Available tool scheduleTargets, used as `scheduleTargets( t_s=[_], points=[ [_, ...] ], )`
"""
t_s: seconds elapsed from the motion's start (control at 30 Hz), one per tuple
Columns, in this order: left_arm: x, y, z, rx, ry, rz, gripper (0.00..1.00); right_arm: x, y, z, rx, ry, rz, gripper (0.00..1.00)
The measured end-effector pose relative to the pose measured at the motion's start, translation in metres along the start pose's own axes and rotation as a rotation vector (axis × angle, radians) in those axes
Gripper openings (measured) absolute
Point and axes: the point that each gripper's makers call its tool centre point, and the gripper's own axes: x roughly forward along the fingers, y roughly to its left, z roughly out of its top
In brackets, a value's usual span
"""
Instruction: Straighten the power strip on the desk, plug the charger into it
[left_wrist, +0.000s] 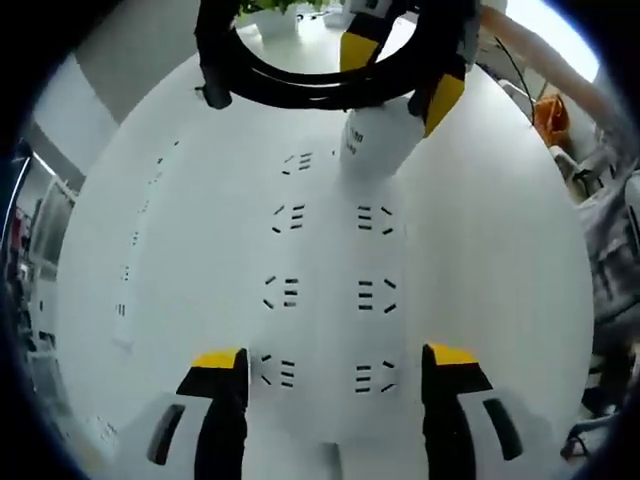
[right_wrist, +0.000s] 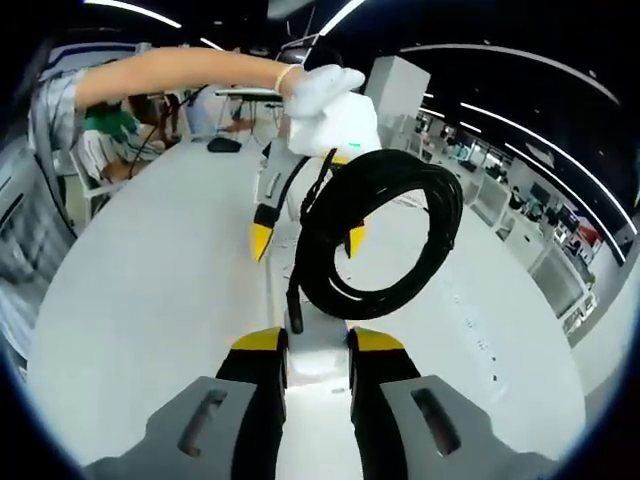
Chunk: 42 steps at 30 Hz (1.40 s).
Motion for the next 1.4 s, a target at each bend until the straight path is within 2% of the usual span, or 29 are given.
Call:
scheduleTargets(
  t_s=[0.03, 0.27, 0.4, 0.5, 0.67, 0.8, 0.87, 0.97, 1.07, 1.17, 1.4],
  points=[
    [0.001, 0.003, -0.001, 0.01, 0.013, 0.014, 0.65, 0.0, 0.0, 0.0, -0.001, 0.001, 0.0, 0.22],
    [0.003, 0.002, -0.002, 0.009, 0.043, -0.003, 0.65, 0.0, 0.002, 0.0, -0.002, 0.003, 0.001, 0.22],
    [0.006, 0.001, -0.003, 0.019, 0.085, -0.012, 0.65, 0.0, 0.008, 0.001, -0.012, 0.017, 0.0, 0.22],
    [0.007, 0.0, -0.003, 0.027, 0.136, -0.018, 0.65, 0.001, 0.012, 0.001, -0.031, 0.043, -0.003, 0.22],
    [0.007, -0.005, -0.007, 0.031, 0.177, -0.017, 0.64, 0.001, 0.016, 0.0, -0.087, 0.123, -0.007, 0.22],
    [0.006, -0.012, -0.011, 0.031, 0.166, -0.018, 0.64, 0.003, 0.017, 0.0, -0.101, 0.155, -0.005, 0.23],
    [0.006, -0.009, -0.013, 0.031, 0.156, -0.019, 0.64, 0.002, 0.017, 0.0, -0.112, 0.159, 0.0, 0.23],
    [0.007, -0.01, -0.012, 0.031, 0.153, -0.018, 0.64, 0.003, 0.013, 0.001, -0.116, 0.153, -0.015, 0.28],
    [0.007, -0.009, -0.012, 0.032, 0.155, -0.019, 0.64, 0.003, 0.014, 0.004, -0.103, 0.13, -0.01, 0.36],
    [0.007, -0.01, -0.012, 0.033, 0.156, -0.019, 0.64, 0.004, 0.015, 0.003, -0.114, 0.135, -0.004, 0.45],
    [0.007, -0.01, -0.011, 0.035, 0.146, -0.021, 0.64, 0.009, 0.015, 0.001, -0.144, 0.145, 0.013, 0.45]
  ],
)
